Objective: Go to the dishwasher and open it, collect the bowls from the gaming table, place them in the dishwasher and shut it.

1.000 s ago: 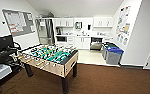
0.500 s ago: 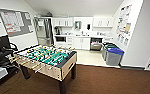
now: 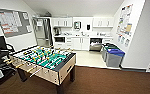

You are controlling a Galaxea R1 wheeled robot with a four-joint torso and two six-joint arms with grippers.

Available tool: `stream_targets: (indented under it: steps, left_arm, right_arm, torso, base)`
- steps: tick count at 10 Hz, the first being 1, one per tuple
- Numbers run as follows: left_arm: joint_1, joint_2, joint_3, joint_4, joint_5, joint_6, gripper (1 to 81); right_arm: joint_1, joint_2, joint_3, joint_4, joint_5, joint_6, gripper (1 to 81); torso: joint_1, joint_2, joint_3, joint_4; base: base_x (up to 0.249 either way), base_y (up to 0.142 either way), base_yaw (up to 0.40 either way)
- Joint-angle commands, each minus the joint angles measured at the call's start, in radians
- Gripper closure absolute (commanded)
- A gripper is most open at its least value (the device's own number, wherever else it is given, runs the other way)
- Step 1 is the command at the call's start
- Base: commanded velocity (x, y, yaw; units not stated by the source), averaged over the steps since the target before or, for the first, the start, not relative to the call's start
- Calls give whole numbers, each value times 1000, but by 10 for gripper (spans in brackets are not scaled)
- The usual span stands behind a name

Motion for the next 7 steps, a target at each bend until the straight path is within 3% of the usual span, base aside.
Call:
stream_targets:
  steps: [1,7]
  left_arm:
    - [-41,-7,-4,8,55,1,811]
    - [-41,-2,-3,8,54,1,811]
  right_arm:
    - [28,-14,-1,-3,-46,-1,811]
    - [30,-14,-2,-3,-46,-1,811]
  torso:
    - [0,0,0,0]
    - [0,0,0,0]
  base:
    - [163,-68,0]
    - [163,-68,0]
